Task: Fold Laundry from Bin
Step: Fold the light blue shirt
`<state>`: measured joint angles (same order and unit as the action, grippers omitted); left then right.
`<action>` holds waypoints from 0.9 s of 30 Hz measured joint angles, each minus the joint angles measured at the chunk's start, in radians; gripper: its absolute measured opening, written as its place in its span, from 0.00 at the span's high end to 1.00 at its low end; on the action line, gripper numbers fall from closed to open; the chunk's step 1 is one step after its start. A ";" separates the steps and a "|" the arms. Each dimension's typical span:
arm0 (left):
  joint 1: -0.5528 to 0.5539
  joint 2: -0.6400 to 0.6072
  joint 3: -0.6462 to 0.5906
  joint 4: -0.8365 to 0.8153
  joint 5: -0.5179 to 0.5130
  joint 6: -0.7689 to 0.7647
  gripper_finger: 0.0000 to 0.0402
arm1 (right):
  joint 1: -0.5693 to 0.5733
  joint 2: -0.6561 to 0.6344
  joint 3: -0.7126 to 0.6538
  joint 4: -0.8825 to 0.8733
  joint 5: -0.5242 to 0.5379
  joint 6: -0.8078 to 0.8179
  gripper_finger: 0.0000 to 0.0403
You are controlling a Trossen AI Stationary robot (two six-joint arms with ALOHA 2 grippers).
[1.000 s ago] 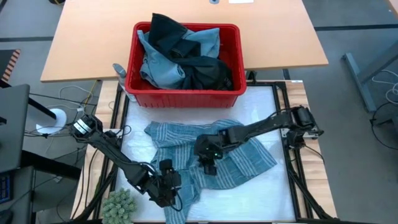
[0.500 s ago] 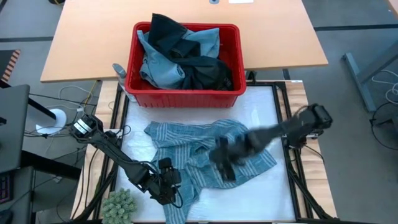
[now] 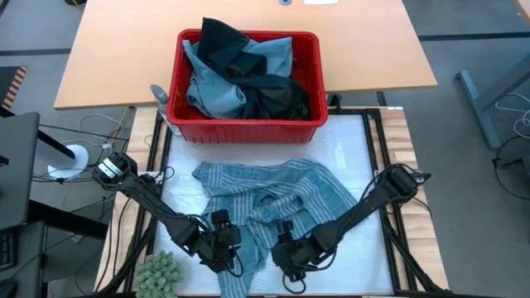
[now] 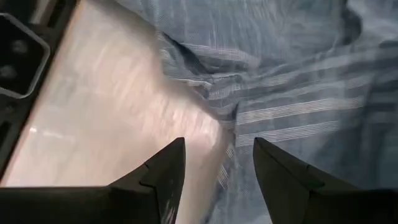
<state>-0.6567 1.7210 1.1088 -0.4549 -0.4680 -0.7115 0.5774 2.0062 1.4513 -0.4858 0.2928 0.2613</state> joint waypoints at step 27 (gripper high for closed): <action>0.000 0.000 0.000 0.056 -0.017 0.016 0.44 | -0.004 0.120 0.136 -0.333 0.154 0.155 0.95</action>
<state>-0.6567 1.7210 1.1091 -0.3992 -0.4848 -0.6950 0.5735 2.1261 1.5877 -0.8192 0.4465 0.4166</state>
